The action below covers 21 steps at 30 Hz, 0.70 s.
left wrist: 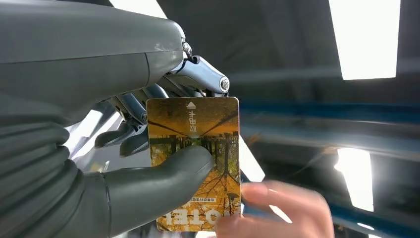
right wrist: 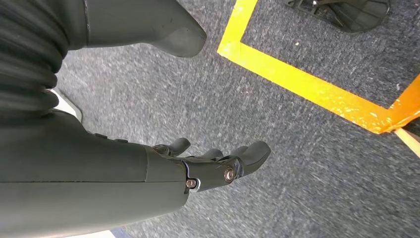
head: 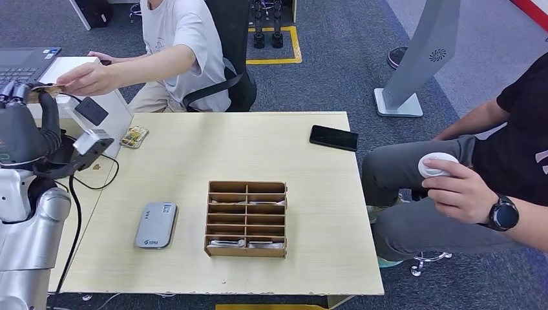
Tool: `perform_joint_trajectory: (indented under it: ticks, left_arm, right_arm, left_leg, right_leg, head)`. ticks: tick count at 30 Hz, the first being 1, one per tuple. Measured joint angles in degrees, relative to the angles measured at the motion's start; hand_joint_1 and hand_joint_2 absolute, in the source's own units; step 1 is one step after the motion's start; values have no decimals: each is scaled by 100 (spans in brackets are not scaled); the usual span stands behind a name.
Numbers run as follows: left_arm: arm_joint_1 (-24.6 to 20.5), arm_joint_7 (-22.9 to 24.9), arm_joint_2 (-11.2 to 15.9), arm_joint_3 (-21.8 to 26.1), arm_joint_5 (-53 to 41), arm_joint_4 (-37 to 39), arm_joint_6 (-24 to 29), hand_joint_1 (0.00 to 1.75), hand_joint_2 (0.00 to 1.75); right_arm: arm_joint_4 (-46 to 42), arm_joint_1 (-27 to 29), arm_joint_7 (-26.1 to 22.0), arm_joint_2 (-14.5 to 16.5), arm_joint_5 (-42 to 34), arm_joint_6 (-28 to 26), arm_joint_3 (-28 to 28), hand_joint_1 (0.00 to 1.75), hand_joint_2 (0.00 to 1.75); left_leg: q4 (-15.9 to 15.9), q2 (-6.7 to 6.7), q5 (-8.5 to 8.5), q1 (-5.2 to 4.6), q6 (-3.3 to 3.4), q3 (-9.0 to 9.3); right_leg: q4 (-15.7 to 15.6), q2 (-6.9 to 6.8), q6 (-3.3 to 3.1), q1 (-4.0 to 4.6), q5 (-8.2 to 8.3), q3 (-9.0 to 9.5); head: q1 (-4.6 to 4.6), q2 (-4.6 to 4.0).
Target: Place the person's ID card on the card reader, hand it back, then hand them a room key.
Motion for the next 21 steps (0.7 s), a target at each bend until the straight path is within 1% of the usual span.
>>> perform_joint_trajectory:
  ticks: [1, 2, 5, 8, 21]
  left_arm:
    - [-6, -4, 64, -14, -242, 81, 19, 175, 175]
    - [-10, -7, 117, -27, -285, 159, 30, 175, 175]
    - [-16, -10, 211, -61, 111, 336, 40, 175, 175]
    - [-19, -12, 263, -95, 207, 459, 45, 175, 175]
    - [-20, -14, 330, -136, 222, 683, 56, 175, 175]
  right_arm:
    - [6, -12, -2, -14, 0, 8, 31, 0, 175]
    - [11, -22, -3, -26, 0, 15, 61, 0, 175]
    - [26, -31, -15, -49, 0, 19, 109, 0, 175]
    - [41, -32, -25, -57, 0, 17, 128, 0, 175]
    - [59, -36, -27, -75, 0, 17, 212, 0, 175]
  left_leg:
    - [0, 0, 0, 0, 0, 0]
    - [0, 2, 0, 0, -1, 0]
    - [0, 9, 1, 0, -1, 1]
    - [0, 9, 1, 0, -1, 0]
    - [0, 9, 0, 0, 0, -4]
  right_leg:
    - [0, -1, 0, 0, 0, 0]
    - [0, 1, -1, 0, 1, 0]
    - [0, 7, -3, 0, 4, -1]
    - [0, 7, -2, 0, 4, -1]
    - [0, 7, -2, 0, 3, -6]
  head:
    - [0, 0]
    - [1, 0]
    - [0, 0]
    - [0, 0]
    - [1, 0]
